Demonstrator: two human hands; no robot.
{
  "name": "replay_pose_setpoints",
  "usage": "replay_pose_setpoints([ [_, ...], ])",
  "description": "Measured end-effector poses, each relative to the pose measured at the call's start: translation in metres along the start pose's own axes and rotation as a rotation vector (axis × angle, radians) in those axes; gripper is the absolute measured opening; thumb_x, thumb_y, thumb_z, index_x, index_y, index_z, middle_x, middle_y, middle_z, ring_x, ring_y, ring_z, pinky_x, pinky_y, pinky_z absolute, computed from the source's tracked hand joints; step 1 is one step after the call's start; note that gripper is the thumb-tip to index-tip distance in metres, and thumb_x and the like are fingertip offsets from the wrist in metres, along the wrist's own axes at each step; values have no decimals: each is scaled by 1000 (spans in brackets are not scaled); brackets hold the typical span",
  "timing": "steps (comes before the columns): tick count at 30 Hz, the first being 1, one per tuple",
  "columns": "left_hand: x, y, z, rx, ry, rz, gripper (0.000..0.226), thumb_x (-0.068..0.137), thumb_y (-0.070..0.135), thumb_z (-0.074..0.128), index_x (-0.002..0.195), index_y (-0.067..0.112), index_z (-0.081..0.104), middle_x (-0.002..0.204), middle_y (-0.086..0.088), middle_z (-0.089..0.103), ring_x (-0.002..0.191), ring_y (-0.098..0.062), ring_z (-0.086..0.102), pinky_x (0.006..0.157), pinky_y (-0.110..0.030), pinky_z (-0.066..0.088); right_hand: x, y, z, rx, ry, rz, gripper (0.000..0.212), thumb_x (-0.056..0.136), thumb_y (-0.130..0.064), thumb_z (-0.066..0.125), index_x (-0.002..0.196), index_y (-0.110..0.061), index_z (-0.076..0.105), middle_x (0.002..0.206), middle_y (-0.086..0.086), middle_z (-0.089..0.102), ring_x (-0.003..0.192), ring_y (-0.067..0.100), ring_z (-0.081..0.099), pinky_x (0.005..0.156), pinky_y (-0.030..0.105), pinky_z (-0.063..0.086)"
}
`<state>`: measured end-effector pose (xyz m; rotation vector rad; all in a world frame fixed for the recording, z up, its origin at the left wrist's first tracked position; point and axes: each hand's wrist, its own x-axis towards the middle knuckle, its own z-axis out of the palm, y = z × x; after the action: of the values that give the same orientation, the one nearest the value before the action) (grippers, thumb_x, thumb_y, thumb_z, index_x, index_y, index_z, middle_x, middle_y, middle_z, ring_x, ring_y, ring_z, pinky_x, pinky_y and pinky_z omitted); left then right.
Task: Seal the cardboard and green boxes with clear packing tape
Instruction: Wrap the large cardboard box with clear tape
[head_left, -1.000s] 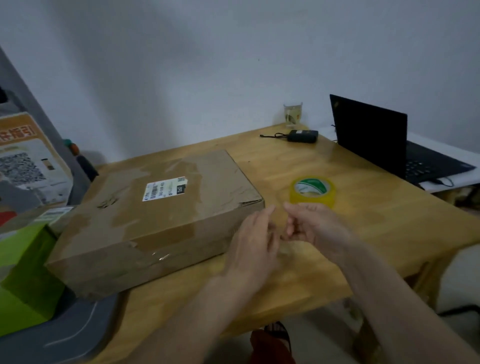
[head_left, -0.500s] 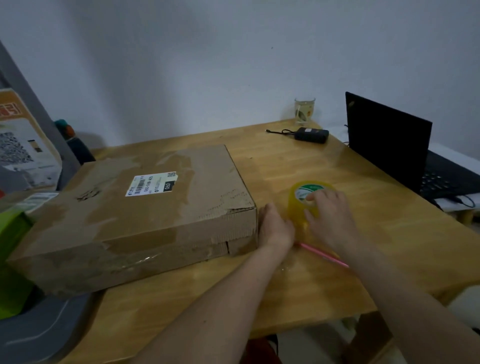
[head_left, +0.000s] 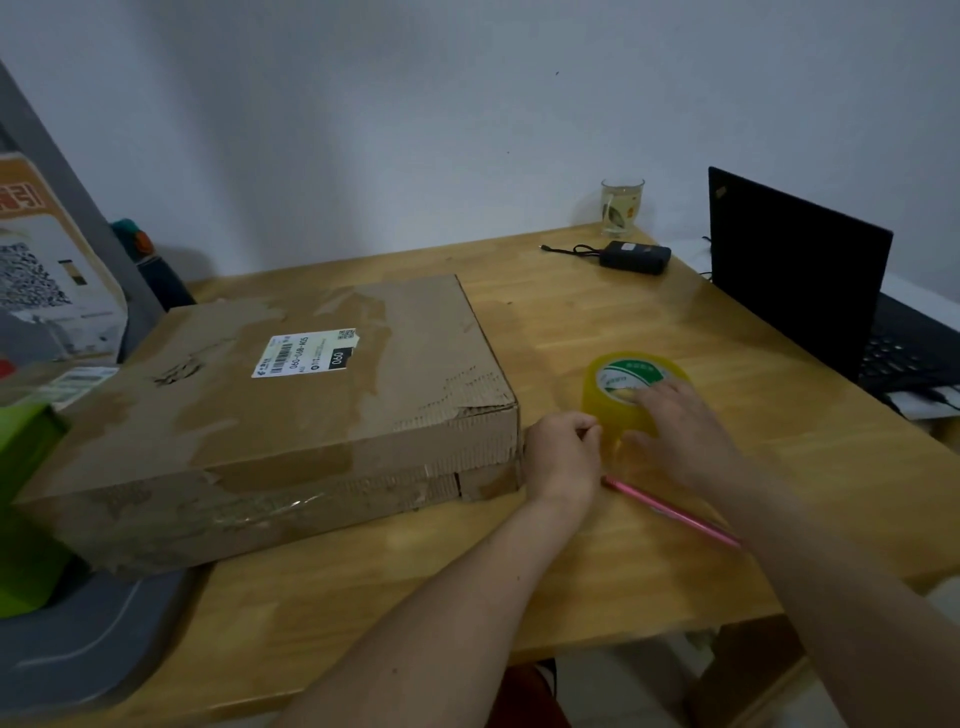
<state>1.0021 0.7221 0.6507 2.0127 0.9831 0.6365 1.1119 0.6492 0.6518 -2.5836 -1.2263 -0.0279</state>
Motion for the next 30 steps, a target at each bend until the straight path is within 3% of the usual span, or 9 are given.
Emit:
replay_pose_setpoints([
  [4, -7, 1, -3, 50, -19, 33, 22, 96, 13, 59, 113, 11, 73, 115, -1, 72, 108, -15, 64, 88, -17, 42, 0, 0, -3, -17, -40, 15, 54, 92, -31, 61, 141, -17, 43, 141, 5, 47, 138, 20, 29, 110, 34, 30],
  [9, -16, 5, -9, 24, -43, 60, 20, 95, 10, 58, 104, 12, 76, 105, -1, 74, 99, -16, 66, 88, -24, 49, -2, -7, -8, 11, 23, 125, 51, 94, -34, 58, 141, -17, 44, 137, 7, 51, 136, 24, 29, 101, 39, 38],
  [12, -15, -3, -13, -17, 10, -10, 21, 93, 7, 58, 98, 12, 78, 98, -1, 75, 93, -16, 68, 89, -31, 53, -3, -1, -11, 34, -114, 30, 54, 91, -21, 64, 141, -15, 44, 145, 8, 43, 141, 23, 25, 111, 37, 29],
  [15, -19, -5, -15, -28, 27, -42, 21, 94, 8, 57, 100, 13, 77, 100, 0, 75, 94, -16, 68, 90, -32, 53, -9, 5, -17, 15, -146, 7, 57, 91, -7, 61, 144, -16, 41, 149, 8, 39, 140, 22, 30, 113, 35, 28],
  [19, -27, 0, -16, -2, -24, 47, 17, 89, 7, 63, 91, 14, 79, 96, 2, 75, 92, -11, 67, 88, -22, 50, -13, 3, -22, -53, -79, 26, 58, 93, -24, 62, 146, -24, 39, 146, 8, 42, 135, 24, 38, 109, 35, 31],
  [23, -34, 1, -23, 34, -35, 102, 15, 89, 7, 64, 91, 12, 78, 96, 2, 75, 85, -7, 64, 77, -15, 46, 0, -1, -23, 62, -106, 104, 62, 88, -35, 68, 144, -26, 43, 144, 10, 43, 131, 27, 41, 104, 39, 38],
  [26, -29, -9, -33, 57, 29, 62, 17, 91, 7, 63, 97, 11, 78, 98, 1, 74, 83, -3, 57, 71, -9, 35, 4, 5, -22, 78, -207, 57, 60, 87, -21, 70, 142, -22, 47, 148, 10, 40, 135, 27, 37, 109, 37, 32],
  [28, -30, -14, -36, 53, 54, 49, 16, 92, 9, 63, 100, 10, 78, 98, -1, 75, 87, -8, 63, 75, -13, 40, 2, 12, -23, 110, -227, 27, 55, 90, -6, 63, 141, -20, 48, 150, 9, 39, 138, 26, 35, 111, 36, 30],
  [30, -33, -15, -35, 39, 59, 45, 16, 91, 10, 64, 100, 11, 78, 98, -2, 75, 91, -12, 67, 80, -17, 45, 0, 18, -22, 146, -193, 50, 52, 92, -5, 60, 140, -22, 49, 150, 9, 40, 137, 28, 37, 111, 37, 33],
])
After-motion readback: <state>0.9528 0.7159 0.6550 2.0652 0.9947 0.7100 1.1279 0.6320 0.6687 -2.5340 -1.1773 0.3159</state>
